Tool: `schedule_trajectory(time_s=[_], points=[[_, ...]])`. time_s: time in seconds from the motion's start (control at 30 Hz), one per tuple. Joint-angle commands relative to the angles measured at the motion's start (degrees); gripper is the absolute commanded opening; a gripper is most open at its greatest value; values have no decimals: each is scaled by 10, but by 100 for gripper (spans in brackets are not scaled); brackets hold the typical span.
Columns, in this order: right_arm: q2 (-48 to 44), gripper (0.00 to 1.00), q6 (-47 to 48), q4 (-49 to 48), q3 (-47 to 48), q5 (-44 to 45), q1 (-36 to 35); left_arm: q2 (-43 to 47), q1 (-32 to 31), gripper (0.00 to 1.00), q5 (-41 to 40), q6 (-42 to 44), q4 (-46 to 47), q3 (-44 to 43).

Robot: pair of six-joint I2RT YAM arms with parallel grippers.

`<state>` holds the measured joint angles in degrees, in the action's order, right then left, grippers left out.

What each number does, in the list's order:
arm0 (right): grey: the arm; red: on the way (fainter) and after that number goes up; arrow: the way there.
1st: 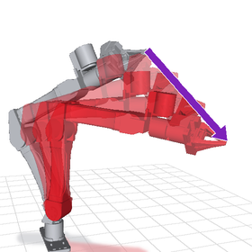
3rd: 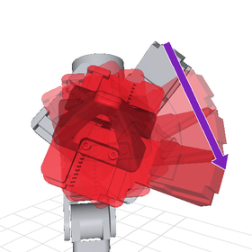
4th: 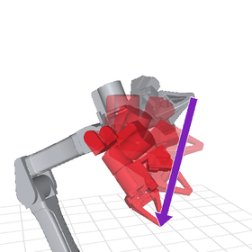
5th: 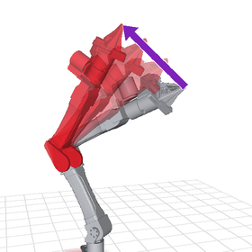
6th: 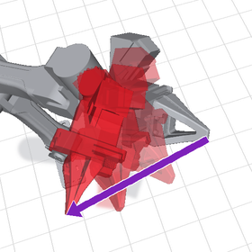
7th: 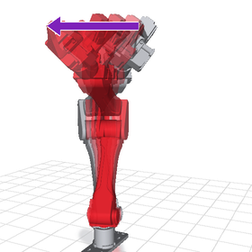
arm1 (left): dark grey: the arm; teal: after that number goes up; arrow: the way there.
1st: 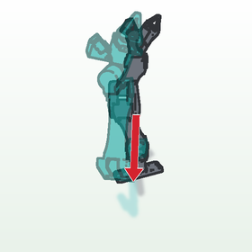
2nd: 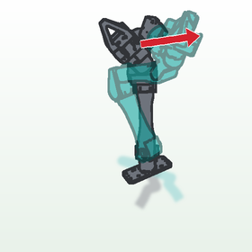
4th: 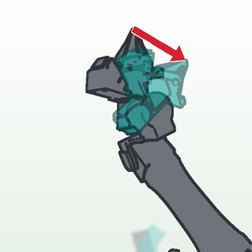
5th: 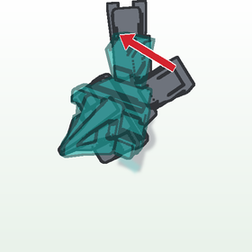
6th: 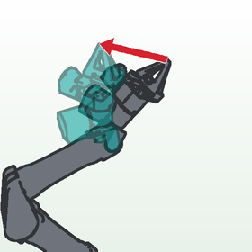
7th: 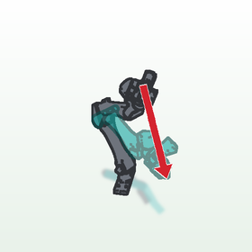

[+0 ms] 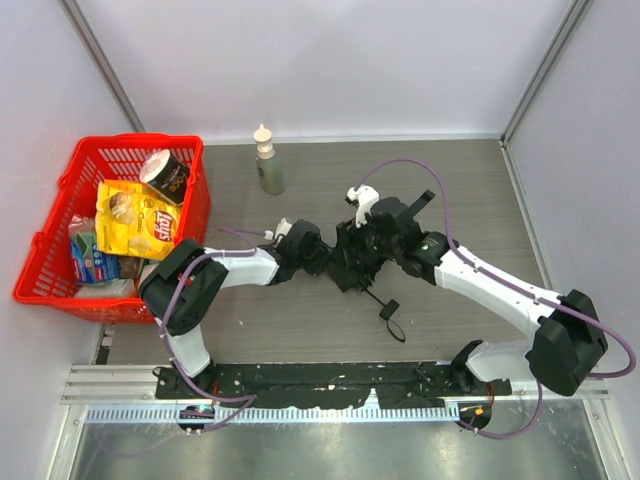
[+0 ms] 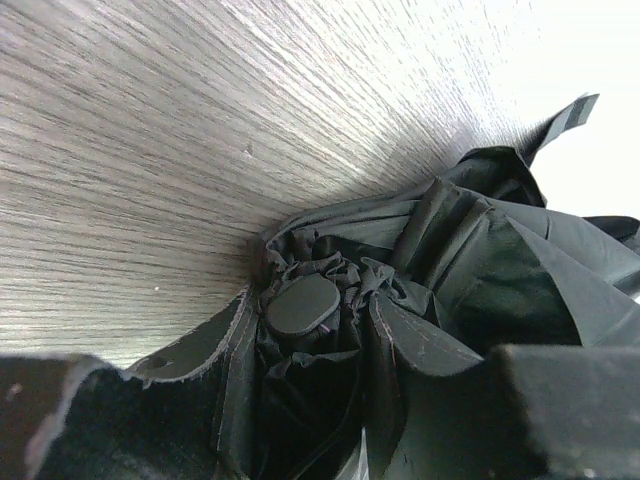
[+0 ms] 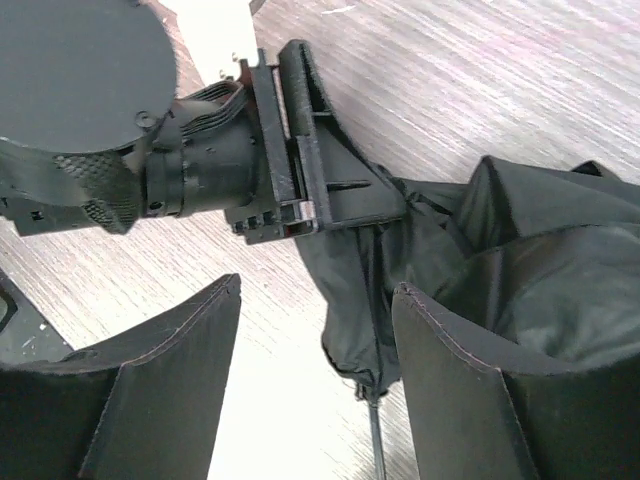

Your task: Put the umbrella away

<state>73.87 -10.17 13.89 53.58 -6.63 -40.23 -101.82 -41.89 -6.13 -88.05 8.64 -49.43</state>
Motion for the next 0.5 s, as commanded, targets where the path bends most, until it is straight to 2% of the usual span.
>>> schedule_trajectory(time_s=[0.0, 0.07, 0.2, 0.47], points=[[36, 66, 4, 6, 20, 40, -38, 20, 3, 0, 7, 3, -81, -25], [37, 66, 23, -3, 4, 86, -59, 25, 5, 0, 10, -4, -103, -32], [17, 67, 53, -99, -65, 92, -72, 36, 8, 0, 23, -19, -123, -33], [50, 68, 112, -221, -111, 135, -104, 39, 16, 0, 39, -26, -185, -73]])
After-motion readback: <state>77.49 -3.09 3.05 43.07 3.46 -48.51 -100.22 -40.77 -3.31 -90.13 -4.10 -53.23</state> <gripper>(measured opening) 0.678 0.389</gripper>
